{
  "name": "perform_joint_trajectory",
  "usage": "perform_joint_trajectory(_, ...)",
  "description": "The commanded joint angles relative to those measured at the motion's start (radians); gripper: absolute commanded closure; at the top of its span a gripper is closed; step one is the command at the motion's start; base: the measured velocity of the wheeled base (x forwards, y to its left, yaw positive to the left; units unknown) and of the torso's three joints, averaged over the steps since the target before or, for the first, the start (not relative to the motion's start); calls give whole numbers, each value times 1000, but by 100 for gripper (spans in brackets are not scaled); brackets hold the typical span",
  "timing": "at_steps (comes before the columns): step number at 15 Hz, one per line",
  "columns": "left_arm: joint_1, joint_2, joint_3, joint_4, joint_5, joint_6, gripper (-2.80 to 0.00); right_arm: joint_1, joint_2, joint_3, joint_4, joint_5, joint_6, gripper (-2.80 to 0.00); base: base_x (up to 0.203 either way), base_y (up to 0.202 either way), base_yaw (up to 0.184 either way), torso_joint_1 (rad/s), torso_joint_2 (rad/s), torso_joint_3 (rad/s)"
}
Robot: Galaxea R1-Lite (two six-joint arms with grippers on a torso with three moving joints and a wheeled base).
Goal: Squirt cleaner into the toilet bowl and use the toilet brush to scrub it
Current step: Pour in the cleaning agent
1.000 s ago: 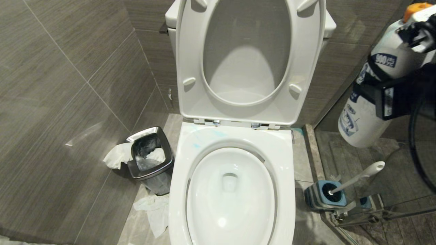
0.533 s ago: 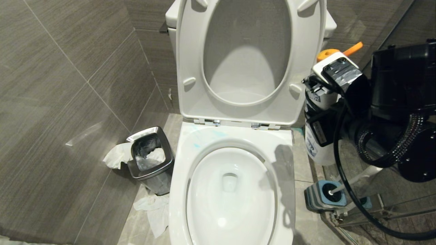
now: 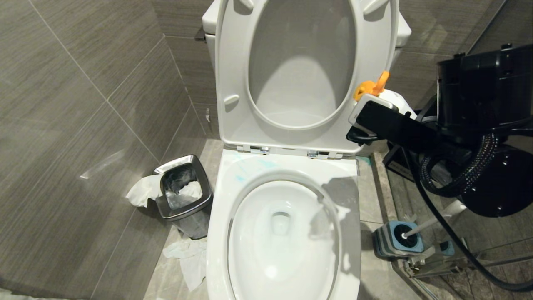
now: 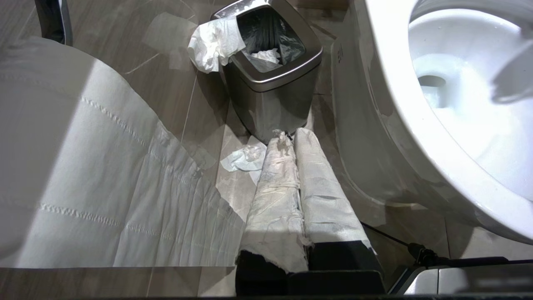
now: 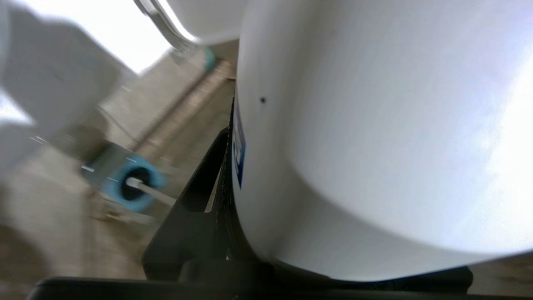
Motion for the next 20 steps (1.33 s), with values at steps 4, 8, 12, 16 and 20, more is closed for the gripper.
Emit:
perform_joint_trajectory(4,0,0,0,0,9,-13,0,1,43,-41,-4,-40,-287,0,0,0,0,0,0,0)
perform_joint_trajectory(8,0,0,0,0,8,-13,0,1,41,-52,-5,-42,-470,0,0,0,0,0,0,0)
perform_joint_trajectory(12,0,0,0,0,8,-13,0,6,43,-63,-8,-38,-636,0,0,0,0,0,0,0)
perform_joint_trajectory(16,0,0,0,0,8,-11,0,24,56,-87,-8,-40,-776,0,0,0,0,0,0,0)
perform_joint_trajectory(20,0,0,0,0,8,-11,0,25,78,-124,-8,-45,-892,0,0,0,0,0,0,0)
